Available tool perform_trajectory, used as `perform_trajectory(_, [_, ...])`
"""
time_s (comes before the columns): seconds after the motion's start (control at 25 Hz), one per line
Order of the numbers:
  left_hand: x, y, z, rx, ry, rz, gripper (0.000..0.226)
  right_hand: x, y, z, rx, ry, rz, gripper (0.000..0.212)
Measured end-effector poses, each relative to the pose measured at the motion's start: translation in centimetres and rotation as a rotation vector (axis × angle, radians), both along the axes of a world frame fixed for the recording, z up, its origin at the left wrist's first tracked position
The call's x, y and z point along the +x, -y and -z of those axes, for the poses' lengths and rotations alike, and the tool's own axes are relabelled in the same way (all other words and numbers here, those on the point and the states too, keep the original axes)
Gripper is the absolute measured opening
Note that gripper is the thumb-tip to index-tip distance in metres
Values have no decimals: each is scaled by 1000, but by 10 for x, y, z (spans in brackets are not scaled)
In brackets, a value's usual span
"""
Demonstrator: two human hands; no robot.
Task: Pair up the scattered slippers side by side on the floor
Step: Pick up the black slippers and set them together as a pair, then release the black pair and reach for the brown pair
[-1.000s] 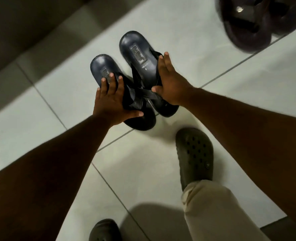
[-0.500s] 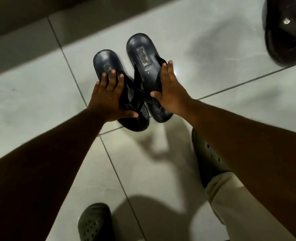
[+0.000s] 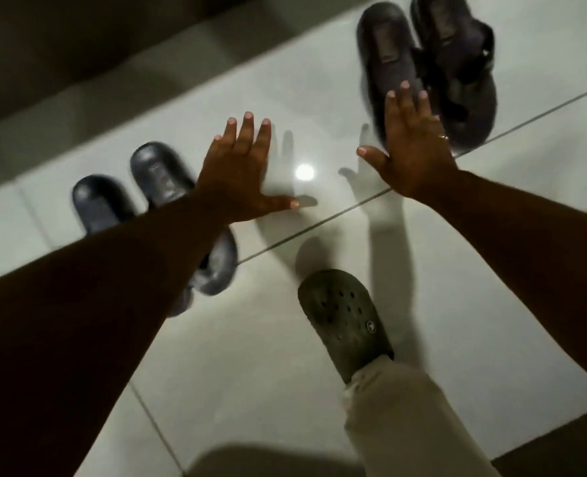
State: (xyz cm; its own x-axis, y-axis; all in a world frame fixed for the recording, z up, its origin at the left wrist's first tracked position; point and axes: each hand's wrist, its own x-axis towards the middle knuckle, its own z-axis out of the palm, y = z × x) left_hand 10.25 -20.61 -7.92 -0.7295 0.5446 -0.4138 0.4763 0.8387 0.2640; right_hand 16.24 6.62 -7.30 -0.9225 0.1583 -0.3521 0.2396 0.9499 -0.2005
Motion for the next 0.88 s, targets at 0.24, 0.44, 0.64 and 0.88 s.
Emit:
perform_trajectory(0.24, [-38, -173, 40, 47, -68, 124, 115, -15, -140, 37, -28, 29, 138, 66])
perform_trajectory(0.44, [-48, -235, 58, 75, -4, -15, 87, -17, -174, 60, -111, 63, 134, 55])
perform_trajectory(0.64, [-28, -287, 58, 120, 44, -106, 84, -20, -231, 61, -117, 60, 128, 53])
perform_trajectory(0.88, [-26, -295, 43, 85, 48, -121, 86, -17, -233, 47, -98, 55, 145, 59])
